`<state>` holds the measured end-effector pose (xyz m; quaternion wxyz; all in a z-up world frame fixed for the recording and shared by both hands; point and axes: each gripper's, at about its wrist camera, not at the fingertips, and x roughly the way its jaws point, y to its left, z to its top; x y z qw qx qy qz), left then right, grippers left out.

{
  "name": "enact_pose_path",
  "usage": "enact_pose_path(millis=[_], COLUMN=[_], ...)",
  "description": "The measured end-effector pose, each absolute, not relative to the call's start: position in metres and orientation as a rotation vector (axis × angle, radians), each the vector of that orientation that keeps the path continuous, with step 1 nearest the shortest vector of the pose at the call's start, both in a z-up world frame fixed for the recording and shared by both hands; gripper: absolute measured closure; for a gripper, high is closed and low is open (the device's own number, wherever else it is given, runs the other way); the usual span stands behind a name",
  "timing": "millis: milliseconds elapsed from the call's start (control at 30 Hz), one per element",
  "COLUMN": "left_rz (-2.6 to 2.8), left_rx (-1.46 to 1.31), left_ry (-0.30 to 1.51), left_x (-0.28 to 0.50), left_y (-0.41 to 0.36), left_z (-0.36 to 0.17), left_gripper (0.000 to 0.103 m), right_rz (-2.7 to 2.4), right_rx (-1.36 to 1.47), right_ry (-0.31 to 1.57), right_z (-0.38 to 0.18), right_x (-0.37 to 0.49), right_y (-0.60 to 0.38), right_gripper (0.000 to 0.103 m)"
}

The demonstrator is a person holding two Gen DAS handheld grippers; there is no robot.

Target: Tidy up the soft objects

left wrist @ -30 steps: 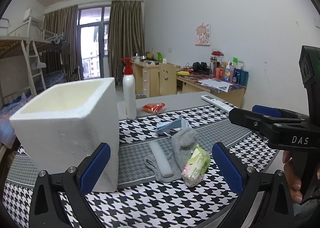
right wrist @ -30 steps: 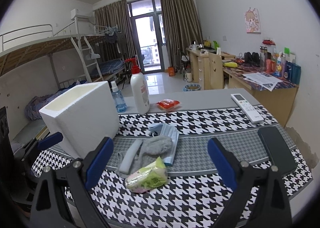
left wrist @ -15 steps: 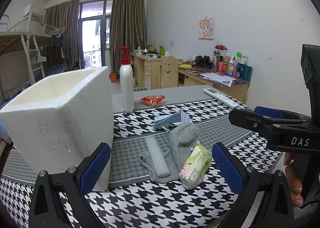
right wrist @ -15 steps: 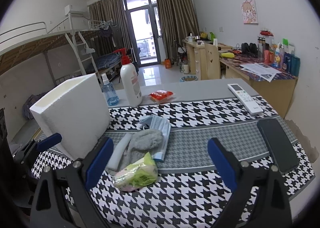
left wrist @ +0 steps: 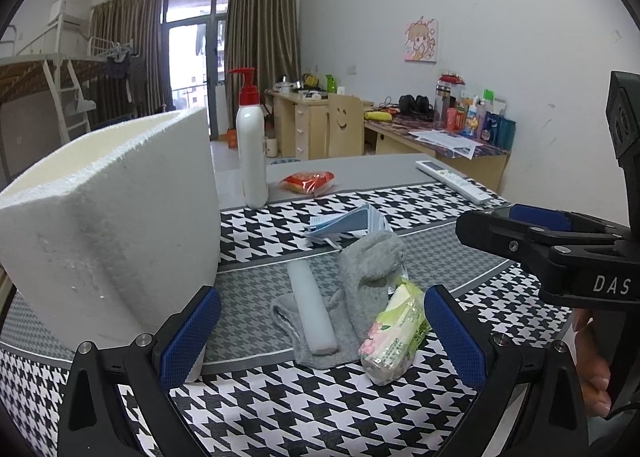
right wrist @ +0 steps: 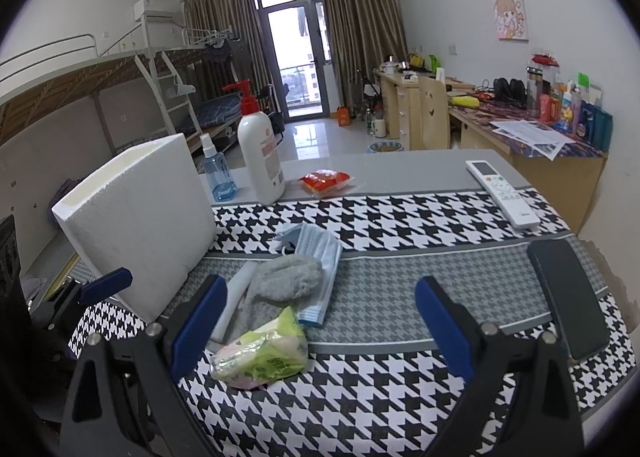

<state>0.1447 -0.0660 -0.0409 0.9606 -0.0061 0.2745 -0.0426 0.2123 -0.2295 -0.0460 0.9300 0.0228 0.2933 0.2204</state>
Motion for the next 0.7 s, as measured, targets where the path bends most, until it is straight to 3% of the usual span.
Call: enact_pose_path(millis=[300,433,700], left_rz=[-0.071,-0.064,-0.059], left_rx=[-0.019,-0.01,-0.019], left_ry=[0.617,0.651,0.715], left_x=[0.16,0.166,0.178], left_y=[-0.066,-0.066,-0.063], left_z=[-0.053,-0.06,-0.07], left_gripper=[0.012,0.025,0.035], right_rz=[0.47,0.482,0.506], right_rx=[0.06,0.052,0.055], right_ry=[0.64,0.669,0.686], right_z=[-0.057,-0.067,-0.077], right_x=[0.216,0.217,0.215], right_y=[-0.234,-0.231,-0.238], right_gripper=[0.006,0.006,0.006])
